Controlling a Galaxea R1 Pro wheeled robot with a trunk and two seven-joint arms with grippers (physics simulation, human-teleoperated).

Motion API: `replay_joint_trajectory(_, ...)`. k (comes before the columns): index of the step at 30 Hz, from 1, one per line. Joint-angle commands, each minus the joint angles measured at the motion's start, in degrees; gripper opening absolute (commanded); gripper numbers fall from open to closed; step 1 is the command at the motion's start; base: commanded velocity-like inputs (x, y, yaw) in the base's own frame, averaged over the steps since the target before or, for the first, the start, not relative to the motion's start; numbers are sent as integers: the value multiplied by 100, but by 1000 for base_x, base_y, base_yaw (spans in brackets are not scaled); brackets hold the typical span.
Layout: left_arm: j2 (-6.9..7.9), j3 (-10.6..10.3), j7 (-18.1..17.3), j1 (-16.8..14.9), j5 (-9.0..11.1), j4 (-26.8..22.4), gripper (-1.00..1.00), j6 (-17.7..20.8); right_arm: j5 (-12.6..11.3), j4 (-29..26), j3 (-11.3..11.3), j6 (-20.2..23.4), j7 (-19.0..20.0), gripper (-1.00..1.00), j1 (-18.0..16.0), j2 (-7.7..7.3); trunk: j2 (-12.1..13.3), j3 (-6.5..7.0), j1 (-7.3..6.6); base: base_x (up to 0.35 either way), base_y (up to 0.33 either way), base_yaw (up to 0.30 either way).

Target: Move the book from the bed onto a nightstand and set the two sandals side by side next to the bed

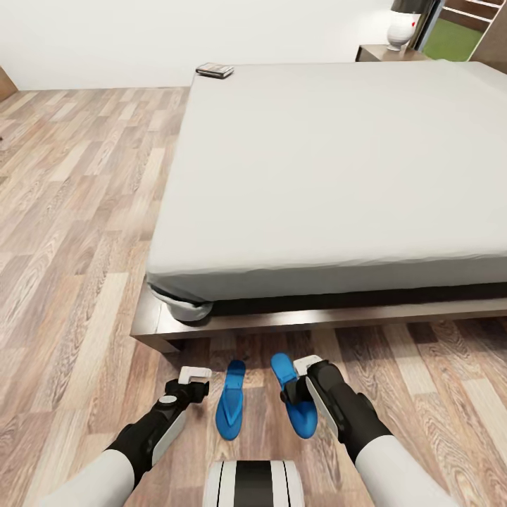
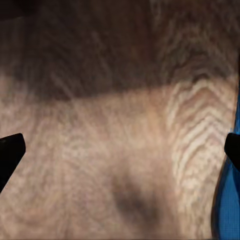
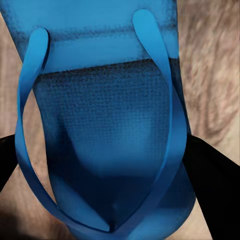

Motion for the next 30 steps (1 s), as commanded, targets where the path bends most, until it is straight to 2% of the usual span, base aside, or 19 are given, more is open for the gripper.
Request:
replay_joint_trajectory(1,4,-40,48,-3,41,-7,100,27,-3,3,-5,-1,8,-100,-2,0,-2,-4,-1,0,192,0)
replay_joint_trajectory(5,5,-40,47,-3,42,-15,100,26,-19,209,-51,-56,4,-100,-2,13,-2,-4,-1,0,123,0)
replay_joint_trajectory(12,17,-40,42,-3,43,-18,100,30,-45,561,-97,-408,-106,-100,-2,55,-2,-4,-1,0,22,0)
replay_joint_trajectory(14,18,-40,41,-3,43,-19,100,31,-50,590,-174,-431,-156,-100,-2,58,-2,-4,-1,0,4,0)
replay_joint_trajectory(17,25,-40,39,-3,44,-31,100,32,-55,629,-479,-461,-255,-100,-2,74,-2,-4,-1,0,28,0)
replay_joint_trajectory(19,26,-40,39,-3,48,-40,100,32,-57,640,-571,-490,-284,-100,-2,81,-2,-4,-1,0,132,0)
replay_joint_trajectory(22,27,-40,42,-3,45,-43,100,32,-63,656,-657,-717,-304,-100,-2,87,-2,-4,-1,0,93,0)
replay_joint_trajectory(30,28,-40,42,-3,43,-36,100,32,-68,747,-704,-877,-319,-100,-2,93,-2,-4,-1,0,58,0)
